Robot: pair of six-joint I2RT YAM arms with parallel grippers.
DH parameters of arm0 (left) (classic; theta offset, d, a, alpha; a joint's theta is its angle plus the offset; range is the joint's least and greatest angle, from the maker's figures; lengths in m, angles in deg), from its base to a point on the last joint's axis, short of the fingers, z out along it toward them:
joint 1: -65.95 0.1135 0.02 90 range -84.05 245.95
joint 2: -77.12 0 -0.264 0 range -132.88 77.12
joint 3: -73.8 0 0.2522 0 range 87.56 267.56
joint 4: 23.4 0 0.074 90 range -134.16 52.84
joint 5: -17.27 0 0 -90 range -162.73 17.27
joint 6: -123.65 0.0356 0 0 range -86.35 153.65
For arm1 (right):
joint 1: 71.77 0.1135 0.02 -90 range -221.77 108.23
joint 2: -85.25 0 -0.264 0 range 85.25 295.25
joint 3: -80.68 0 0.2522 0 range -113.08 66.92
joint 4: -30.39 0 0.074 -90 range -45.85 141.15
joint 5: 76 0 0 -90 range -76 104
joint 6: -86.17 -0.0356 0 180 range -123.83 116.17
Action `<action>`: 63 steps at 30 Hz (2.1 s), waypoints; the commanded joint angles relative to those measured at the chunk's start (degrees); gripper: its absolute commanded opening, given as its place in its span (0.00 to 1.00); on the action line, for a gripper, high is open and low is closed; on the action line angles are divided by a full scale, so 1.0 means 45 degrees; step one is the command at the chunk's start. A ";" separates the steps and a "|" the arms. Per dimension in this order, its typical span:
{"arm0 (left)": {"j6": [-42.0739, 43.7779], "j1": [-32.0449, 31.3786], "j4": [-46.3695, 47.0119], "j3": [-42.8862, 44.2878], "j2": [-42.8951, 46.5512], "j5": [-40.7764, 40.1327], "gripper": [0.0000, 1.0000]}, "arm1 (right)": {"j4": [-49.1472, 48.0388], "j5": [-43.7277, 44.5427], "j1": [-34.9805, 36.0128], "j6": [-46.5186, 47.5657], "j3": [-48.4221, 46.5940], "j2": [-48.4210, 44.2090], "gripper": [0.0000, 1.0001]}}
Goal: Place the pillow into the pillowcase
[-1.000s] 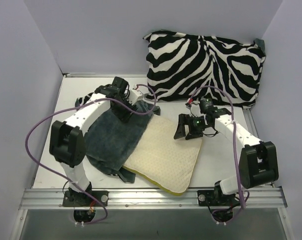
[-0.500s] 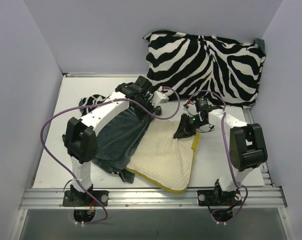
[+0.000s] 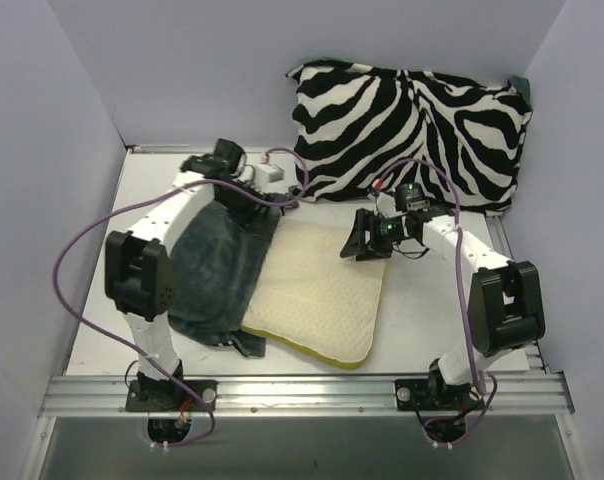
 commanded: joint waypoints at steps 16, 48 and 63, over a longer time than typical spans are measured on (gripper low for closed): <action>0.0948 -0.2150 -0.0532 -0.4841 0.1907 -0.0695 0.11 | 0.1644 0.0079 0.2127 0.0420 0.0073 0.1462 0.24; -0.1146 1.1243 -0.0432 -0.3718 0.8348 0.5323 0.98 | 0.1583 1.0738 1.2499 0.6002 -0.2602 0.2064 1.00; 1.2249 0.6825 -0.7622 -0.4804 1.1422 0.2580 0.88 | 0.2520 0.2566 0.7855 0.5591 -0.6800 0.1561 0.00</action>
